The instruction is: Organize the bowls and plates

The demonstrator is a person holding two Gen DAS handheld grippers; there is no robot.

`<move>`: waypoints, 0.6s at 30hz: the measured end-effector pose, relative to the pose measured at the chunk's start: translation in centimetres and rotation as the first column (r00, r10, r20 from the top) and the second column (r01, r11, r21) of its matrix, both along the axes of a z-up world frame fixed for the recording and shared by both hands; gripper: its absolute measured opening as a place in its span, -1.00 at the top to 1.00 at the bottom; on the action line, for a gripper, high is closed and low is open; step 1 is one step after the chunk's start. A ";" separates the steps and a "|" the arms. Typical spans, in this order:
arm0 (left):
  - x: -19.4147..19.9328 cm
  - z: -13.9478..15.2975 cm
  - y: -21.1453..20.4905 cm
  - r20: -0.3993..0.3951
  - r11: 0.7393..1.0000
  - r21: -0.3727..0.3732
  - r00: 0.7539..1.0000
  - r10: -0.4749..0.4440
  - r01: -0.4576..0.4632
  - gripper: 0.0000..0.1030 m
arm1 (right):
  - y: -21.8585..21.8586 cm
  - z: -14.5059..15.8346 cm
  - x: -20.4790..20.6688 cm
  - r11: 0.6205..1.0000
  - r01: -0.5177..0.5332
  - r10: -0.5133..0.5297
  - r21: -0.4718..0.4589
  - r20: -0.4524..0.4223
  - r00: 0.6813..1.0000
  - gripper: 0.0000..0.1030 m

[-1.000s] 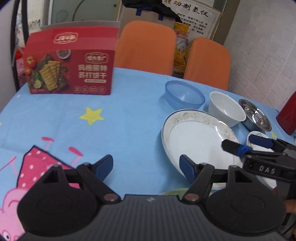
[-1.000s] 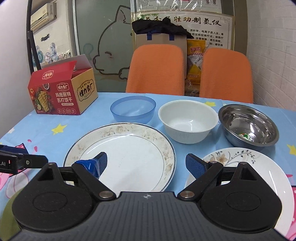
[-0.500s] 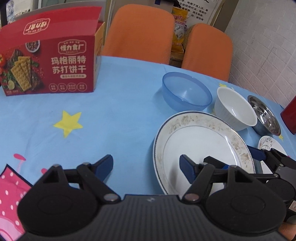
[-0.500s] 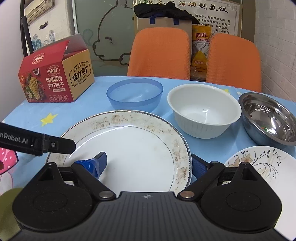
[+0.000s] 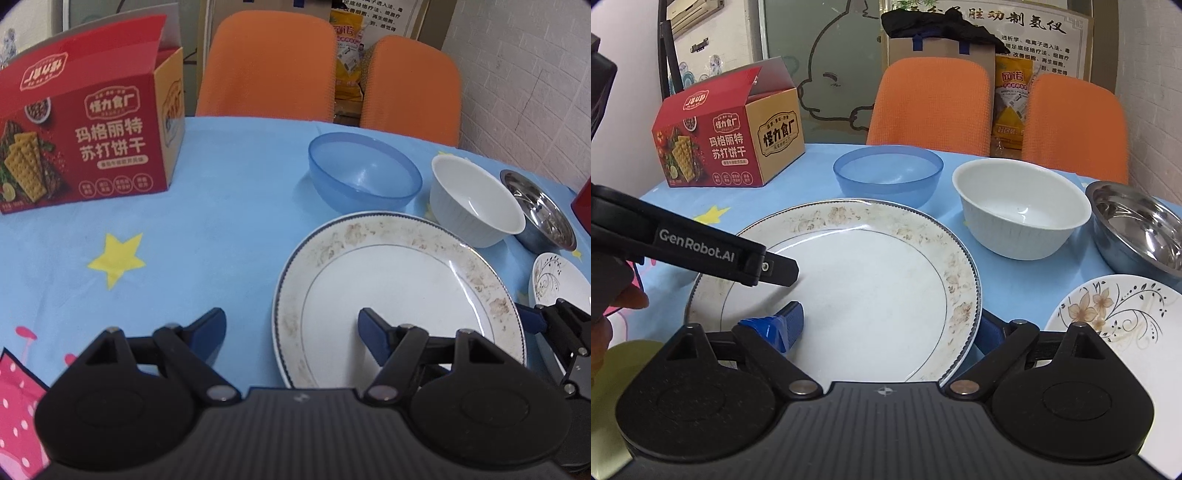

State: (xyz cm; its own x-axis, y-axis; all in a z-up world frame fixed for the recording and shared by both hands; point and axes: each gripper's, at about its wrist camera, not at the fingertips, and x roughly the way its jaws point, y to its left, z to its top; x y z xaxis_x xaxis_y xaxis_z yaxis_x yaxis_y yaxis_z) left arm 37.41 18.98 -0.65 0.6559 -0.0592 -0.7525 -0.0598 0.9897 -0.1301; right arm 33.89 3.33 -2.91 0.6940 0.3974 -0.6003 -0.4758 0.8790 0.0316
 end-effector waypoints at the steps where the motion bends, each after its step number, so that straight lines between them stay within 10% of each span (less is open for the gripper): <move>1: 0.1 -0.1 -0.1 0.002 1.000 0.012 1.000 -0.001 0.001 -0.38 | -0.1 0.0 0.0 1.000 -0.005 0.005 -0.001 0.001 1.000 -0.57; 18: -0.3 2.4 -2.4 0.035 1.000 0.013 0.999 0.005 -0.005 0.07 | 0.4 1.7 -1.1 1.000 0.028 -0.028 0.012 0.034 0.999 -0.59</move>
